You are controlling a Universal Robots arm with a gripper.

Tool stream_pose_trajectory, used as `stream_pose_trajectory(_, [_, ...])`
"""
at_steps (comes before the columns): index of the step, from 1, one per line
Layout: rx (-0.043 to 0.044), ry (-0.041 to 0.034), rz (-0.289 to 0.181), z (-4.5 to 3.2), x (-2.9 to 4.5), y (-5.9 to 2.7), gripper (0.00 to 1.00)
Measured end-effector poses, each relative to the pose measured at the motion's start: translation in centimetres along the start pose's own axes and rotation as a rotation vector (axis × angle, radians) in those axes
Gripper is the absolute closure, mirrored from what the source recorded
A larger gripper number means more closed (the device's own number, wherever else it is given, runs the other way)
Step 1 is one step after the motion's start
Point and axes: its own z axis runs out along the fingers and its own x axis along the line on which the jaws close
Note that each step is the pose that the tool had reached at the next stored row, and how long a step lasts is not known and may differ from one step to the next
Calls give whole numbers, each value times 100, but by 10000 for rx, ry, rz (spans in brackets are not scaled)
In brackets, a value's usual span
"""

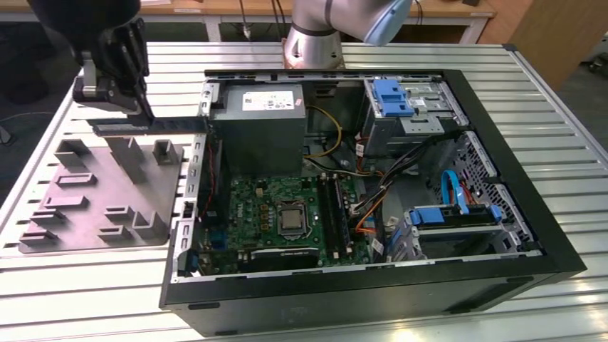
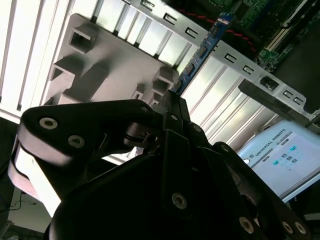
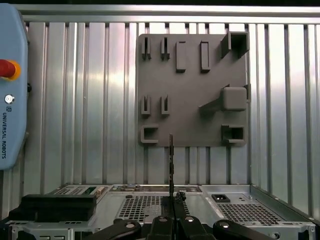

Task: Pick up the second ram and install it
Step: 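Pick up the second ram and move it above second insertion slot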

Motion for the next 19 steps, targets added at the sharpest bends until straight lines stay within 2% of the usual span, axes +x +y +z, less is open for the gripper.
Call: stream_pose_trajectory(19, [-31,1,6,-18,17,-541,88])
